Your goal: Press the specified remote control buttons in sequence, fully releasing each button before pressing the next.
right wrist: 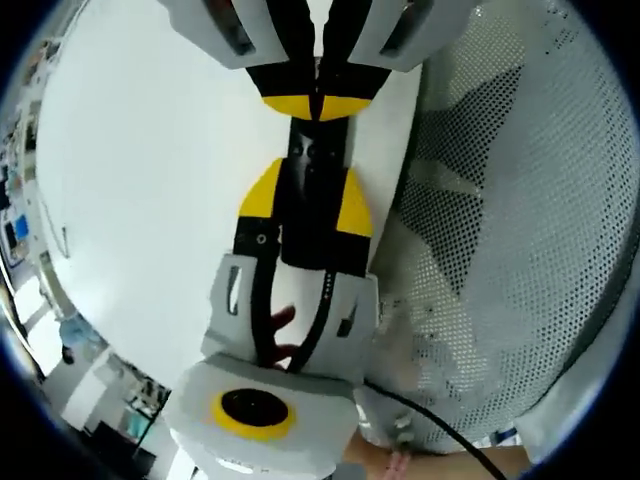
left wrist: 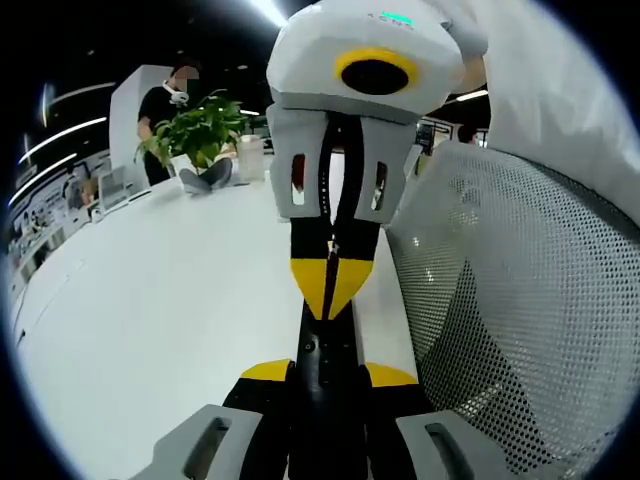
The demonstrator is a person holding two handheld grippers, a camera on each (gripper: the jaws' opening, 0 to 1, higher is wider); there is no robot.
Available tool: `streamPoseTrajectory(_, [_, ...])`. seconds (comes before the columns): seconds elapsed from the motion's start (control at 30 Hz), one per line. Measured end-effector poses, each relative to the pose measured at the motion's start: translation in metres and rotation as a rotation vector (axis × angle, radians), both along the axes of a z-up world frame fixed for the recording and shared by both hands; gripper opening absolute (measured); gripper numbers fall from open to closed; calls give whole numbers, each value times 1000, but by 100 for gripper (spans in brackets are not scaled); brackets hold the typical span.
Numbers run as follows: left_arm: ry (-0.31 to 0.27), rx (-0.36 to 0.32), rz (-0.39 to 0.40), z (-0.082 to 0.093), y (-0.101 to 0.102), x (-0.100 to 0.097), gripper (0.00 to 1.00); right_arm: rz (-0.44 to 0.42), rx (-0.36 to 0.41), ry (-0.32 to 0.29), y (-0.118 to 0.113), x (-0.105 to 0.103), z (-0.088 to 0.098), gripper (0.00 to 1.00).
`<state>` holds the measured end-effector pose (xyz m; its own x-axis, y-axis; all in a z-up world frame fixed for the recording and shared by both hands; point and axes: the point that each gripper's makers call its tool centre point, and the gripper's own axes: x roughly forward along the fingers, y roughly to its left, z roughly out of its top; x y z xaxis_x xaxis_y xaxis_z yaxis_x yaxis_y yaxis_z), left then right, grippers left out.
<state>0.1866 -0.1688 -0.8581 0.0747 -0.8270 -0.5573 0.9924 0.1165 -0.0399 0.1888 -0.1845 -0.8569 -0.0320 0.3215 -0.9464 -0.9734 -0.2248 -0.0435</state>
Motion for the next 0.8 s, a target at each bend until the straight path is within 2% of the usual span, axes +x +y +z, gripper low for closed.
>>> streamPoseTrajectory(0.1, [-1,1,0,0,0,0,26,-85,78,24,0,0,2,0])
streamPoseTrajectory(0.2, [-1,0,1,0,0,0,26,-260,192,73,1,1,4,0])
streamPoseTrajectory(0.3, [3,-3,6,0,0,0,26,-356,252,91,2,2,7,0])
streamPoseTrajectory(0.43, [3,-3,5,0,0,-1,26,-342,274,73,8,0,11,0])
streamPoseTrajectory(0.6, [1,-3,5,0,0,0,26,-297,240,69,12,-3,4,0])
streamPoseTrajectory(0.8, [2,-2,4,0,0,0,26,-247,206,57,11,-2,4,0])
